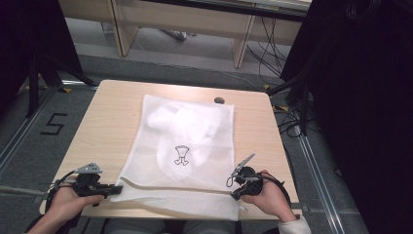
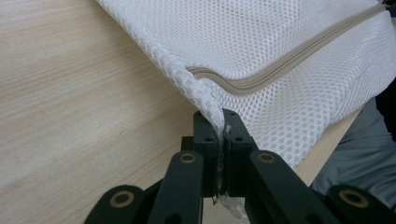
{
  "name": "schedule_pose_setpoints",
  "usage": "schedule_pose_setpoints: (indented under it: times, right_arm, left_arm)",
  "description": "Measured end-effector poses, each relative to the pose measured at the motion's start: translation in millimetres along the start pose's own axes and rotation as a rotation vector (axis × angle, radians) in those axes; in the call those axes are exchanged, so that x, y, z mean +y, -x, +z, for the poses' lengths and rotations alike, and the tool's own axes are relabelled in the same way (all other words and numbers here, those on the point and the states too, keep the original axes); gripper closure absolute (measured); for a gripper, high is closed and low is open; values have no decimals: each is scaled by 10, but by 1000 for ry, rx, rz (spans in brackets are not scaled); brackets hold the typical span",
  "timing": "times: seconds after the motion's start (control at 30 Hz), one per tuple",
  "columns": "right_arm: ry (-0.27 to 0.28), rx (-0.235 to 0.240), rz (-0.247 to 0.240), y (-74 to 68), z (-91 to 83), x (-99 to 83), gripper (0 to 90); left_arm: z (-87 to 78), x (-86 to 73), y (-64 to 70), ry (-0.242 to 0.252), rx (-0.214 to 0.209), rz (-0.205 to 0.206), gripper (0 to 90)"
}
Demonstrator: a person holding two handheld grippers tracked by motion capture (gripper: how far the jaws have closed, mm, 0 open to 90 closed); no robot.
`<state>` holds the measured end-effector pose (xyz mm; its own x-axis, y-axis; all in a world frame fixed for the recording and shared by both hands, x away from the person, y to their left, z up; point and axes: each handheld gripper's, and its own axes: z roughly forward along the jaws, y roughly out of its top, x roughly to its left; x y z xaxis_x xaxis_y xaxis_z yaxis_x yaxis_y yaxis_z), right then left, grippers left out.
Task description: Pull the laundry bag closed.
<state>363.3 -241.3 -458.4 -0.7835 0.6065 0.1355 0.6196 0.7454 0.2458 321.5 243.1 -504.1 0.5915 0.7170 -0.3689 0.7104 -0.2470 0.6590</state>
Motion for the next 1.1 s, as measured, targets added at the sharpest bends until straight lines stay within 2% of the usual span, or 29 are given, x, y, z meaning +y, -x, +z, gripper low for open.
schedule_pose_setpoints:
  times: [0.1,0.13,0.23,0.3,0.37,0.4,0.43,0.5,0.53,0.7,0.73,0.77,0.8,0.83,0.87,0.93,0.97,1.0,1.03,1.07,1.1]
  right_arm:
    - [4,1,4,8,2,-27,821]
    - [4,2,8,9,6,-27,821]
    - [6,2,4,17,18,-31,819]
    - [2,8,8,18,15,-32,819]
    - [0,7,14,22,22,-36,819]
    - [4,7,22,24,30,-40,817]
    - [10,12,11,29,40,-42,817]
    - [11,18,40,13,40,-53,815]
    - [11,18,40,13,40,-53,815]
    - [39,18,50,26,55,-91,784]
    - [59,26,46,36,58,-107,724]
    - [80,35,46,51,60,-112,695]
    - [108,33,49,65,60,-115,658]
    - [129,18,64,71,52,-114,631]
    - [145,2,99,72,38,-117,615]
    - [205,-13,135,119,9,-126,572]
    - [234,-25,174,134,-15,-134,557]
    - [265,-16,222,132,-35,-143,545]
    - [265,-16,222,132,-35,-143,545]
    - [300,-40,221,178,-55,-158,533]
    - [387,-52,249,214,-57,-183,524]
  left_arm:
    - [6,0,9,4,2,1,859]
    - [18,-7,14,22,2,-7,859]
    - [7,-2,2,-10,-7,5,858]
    - [22,-10,10,7,-1,2,857]
    - [25,-7,11,-9,-13,5,855]
    - [32,-11,11,-15,-19,20,851]
    - [32,-11,11,-15,-19,20,848]
    - [36,-11,14,-23,-13,28,841]
    - [36,-11,14,-23,-13,28,836]
    - [62,-24,25,-42,-9,51,742]
    - [57,-21,14,-42,-17,57,704]
    - [47,-24,7,4,-10,52,662]
    - [21,-13,-3,8,-9,66,605]
    - [14,-11,2,44,-3,65,548]
    - [-2,0,-2,51,-1,77,498]
    - [-5,8,0,74,20,113,418]
    - [1,11,2,80,22,117,395]
    - [4,14,7,87,29,117,370]
    - [4,14,7,87,29,117,344]
    - [4,18,6,91,40,125,344]
    - [-1,23,0,91,46,127,311]
